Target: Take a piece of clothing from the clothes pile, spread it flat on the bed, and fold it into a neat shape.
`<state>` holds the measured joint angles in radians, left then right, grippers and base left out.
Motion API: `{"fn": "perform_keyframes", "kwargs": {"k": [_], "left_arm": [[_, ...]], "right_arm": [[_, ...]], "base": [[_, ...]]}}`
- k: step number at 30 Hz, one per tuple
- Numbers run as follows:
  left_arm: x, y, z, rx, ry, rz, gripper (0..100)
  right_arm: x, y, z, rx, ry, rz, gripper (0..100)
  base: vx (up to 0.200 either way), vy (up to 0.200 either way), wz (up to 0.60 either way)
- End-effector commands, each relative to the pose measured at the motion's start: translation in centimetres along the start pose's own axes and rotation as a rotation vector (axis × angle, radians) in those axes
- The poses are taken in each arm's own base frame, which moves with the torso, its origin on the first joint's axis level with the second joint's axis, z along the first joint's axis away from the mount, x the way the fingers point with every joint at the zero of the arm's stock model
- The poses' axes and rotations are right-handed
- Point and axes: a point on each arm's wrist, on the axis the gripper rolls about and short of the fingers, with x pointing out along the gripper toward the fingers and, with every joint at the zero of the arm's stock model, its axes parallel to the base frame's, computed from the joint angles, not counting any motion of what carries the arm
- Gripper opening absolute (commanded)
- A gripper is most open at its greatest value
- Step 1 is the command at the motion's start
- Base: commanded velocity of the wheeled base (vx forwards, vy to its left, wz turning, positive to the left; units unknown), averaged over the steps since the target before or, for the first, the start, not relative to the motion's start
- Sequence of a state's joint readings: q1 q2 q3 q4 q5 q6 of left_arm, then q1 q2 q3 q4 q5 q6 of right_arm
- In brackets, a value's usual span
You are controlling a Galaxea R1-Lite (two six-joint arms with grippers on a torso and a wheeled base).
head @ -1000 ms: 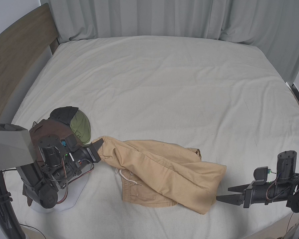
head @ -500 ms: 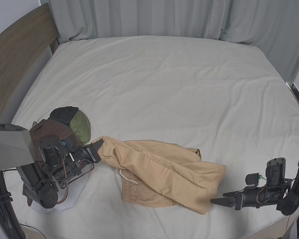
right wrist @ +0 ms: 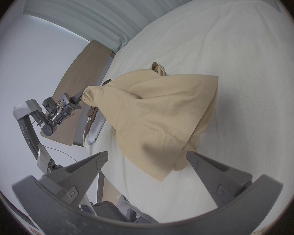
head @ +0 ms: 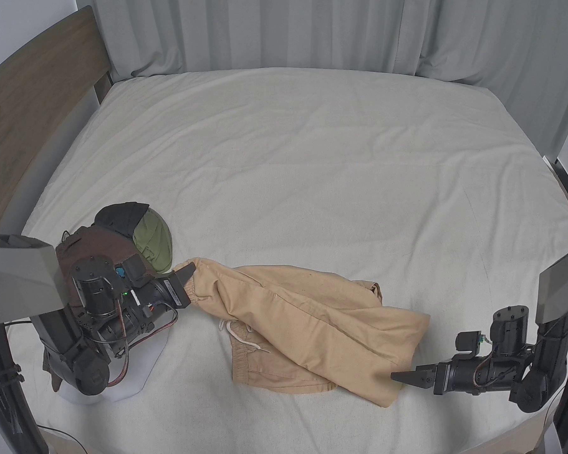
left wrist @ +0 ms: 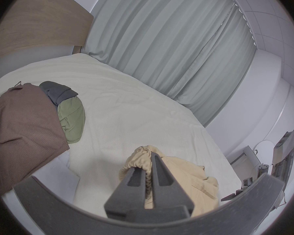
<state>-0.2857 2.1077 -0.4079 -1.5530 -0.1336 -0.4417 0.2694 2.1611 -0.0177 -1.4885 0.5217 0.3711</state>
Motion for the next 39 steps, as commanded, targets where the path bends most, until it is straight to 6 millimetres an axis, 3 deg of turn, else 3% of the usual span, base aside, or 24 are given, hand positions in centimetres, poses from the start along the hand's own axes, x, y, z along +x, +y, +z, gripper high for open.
{"fn": "perform_keyframes", "kwargs": {"k": [1,26,33,39], "left_arm": [[0.0,0.1,0.1,0.000,-0.007,0.002,0],[-0.1,0.0,0.1,0.000,-0.006,-0.001,0],[-0.1,0.0,0.1,0.000,-0.003,0.001,0],[-0.1,0.0,0.1,0.000,-0.005,0.000,0]], "right_arm": [[1.0,-1.1,-1.4,0.059,0.060,-0.028,100],[2.6,-1.3,0.7,0.029,-0.045,-0.032,100],[3.6,-0.5,0.7,0.042,-0.038,-0.001,100],[3.3,0.8,1.0,0.056,-0.049,0.037,100]], "base": [[0.000,0.000,0.00],[0.000,0.000,0.00],[0.000,0.000,0.00],[0.000,0.000,0.00]]}}
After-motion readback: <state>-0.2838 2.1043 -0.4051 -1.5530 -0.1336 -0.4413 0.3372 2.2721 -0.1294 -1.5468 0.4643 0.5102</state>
